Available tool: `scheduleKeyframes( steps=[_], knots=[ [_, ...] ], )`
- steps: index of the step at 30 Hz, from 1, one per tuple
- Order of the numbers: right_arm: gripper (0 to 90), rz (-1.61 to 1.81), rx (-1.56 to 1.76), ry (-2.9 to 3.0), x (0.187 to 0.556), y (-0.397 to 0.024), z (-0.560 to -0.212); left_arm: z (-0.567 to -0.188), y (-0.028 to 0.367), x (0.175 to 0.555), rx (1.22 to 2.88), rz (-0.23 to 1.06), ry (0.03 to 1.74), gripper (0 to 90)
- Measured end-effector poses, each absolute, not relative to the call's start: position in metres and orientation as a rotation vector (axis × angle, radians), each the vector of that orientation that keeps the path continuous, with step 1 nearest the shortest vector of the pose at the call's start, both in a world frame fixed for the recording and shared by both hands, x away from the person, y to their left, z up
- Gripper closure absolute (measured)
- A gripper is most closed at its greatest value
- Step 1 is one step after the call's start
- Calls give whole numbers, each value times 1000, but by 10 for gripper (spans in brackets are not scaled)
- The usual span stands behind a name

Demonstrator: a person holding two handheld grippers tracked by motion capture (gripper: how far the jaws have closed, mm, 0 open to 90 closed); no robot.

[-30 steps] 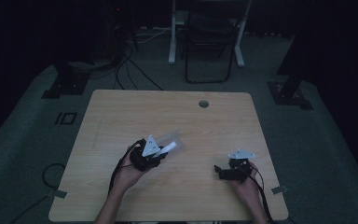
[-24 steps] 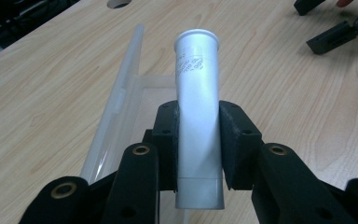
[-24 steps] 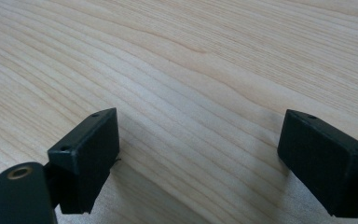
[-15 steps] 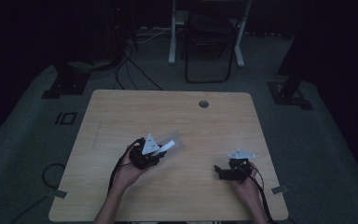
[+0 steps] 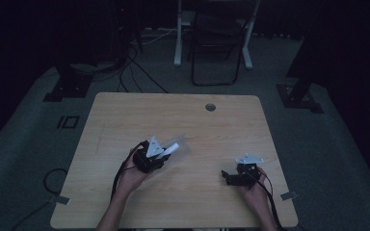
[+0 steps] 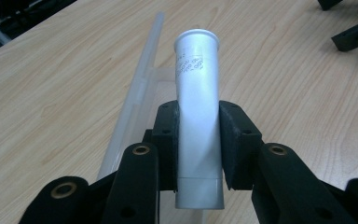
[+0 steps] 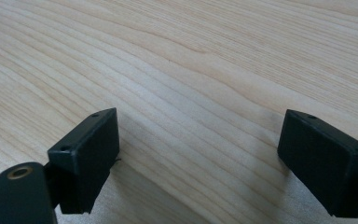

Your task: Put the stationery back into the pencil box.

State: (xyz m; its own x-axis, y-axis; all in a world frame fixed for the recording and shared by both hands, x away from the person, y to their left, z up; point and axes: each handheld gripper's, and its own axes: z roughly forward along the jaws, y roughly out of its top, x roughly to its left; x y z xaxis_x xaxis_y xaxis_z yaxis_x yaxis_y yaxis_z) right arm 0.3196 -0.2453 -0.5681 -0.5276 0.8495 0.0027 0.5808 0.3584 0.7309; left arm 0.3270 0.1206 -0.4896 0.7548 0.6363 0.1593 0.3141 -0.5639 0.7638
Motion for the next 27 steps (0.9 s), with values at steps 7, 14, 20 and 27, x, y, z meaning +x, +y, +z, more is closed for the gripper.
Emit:
scheduleKeyframes(
  steps=[7,14,20,27],
  knots=[
    [125,979,1252,2249,320,-245,-568,-493,121,331,2205,550,718,704],
    [126,979,1252,2249,320,-245,-568,-498,121,335,2209,556,736,705],
    [125,979,1253,2249,320,-245,-568,-501,119,338,2213,563,743,704],
    [125,979,1252,2249,320,-245,-568,-505,117,341,2220,571,750,704]
  ],
)
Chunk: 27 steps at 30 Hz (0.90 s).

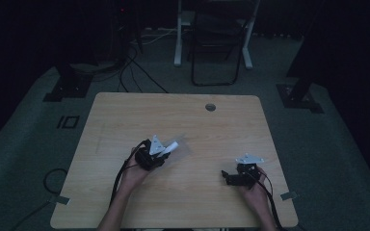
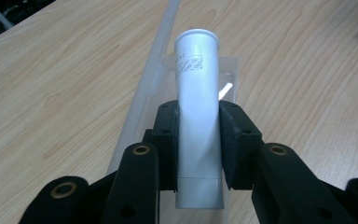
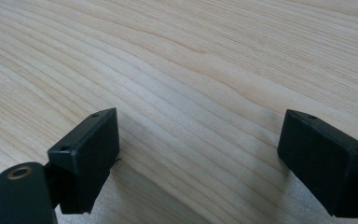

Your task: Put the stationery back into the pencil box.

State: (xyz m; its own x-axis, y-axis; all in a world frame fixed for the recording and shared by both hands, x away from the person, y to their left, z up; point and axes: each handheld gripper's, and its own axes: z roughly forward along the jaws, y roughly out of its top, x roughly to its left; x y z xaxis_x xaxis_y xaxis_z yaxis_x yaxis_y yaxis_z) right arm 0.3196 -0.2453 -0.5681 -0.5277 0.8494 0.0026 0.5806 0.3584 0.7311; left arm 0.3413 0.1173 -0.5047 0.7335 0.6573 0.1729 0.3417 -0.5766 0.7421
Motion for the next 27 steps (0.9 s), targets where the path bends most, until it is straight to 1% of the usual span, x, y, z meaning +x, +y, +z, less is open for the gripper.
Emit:
scheduleKeyframes(
  steps=[18,27],
  knots=[
    [125,979,1253,2249,320,-245,-568,-517,112,347,2241,580,752,704],
    [126,979,1253,2249,320,-245,-568,-520,109,346,2263,626,737,705]
  ],
)
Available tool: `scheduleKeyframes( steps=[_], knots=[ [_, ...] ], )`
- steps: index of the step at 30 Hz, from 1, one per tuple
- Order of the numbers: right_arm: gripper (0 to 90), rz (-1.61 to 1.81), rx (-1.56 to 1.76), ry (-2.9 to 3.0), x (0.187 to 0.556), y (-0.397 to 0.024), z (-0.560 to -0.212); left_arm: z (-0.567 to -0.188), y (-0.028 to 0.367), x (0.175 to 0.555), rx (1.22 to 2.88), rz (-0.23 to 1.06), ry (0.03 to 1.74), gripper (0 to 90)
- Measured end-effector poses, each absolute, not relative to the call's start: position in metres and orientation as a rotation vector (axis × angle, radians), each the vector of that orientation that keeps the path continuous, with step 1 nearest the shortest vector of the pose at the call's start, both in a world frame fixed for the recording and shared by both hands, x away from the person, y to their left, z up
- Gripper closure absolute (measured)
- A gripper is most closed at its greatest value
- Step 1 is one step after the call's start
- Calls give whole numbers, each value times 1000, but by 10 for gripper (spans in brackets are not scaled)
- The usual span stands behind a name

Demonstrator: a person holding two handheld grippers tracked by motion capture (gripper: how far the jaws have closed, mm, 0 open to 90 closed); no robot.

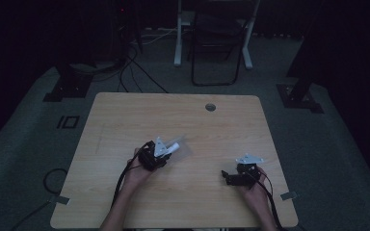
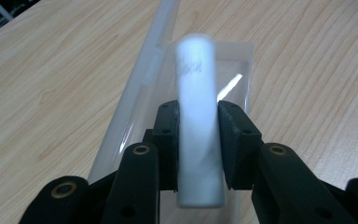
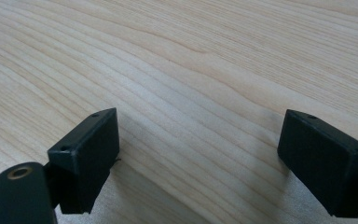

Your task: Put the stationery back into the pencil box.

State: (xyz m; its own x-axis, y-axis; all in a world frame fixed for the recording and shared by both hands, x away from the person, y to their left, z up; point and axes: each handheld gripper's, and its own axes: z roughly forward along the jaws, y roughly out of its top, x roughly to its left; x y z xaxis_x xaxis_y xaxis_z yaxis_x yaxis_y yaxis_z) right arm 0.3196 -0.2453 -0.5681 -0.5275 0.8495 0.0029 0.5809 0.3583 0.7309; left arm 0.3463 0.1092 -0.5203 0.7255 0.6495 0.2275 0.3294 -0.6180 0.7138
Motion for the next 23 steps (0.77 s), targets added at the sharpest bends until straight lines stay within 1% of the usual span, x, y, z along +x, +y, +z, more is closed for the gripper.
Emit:
scheduleKeyframes(
  steps=[6,11,17,23],
  knots=[
    [126,979,1253,2249,320,-245,-568,-522,107,345,2285,669,722,696],
    [125,980,1252,2250,319,-245,-568,-524,108,343,2294,669,725,631],
    [125,981,1252,2250,319,-245,-568,-515,111,334,2251,672,709,608],
    [125,980,1251,2250,319,-245,-568,-497,115,321,2175,657,683,585]
  ],
)
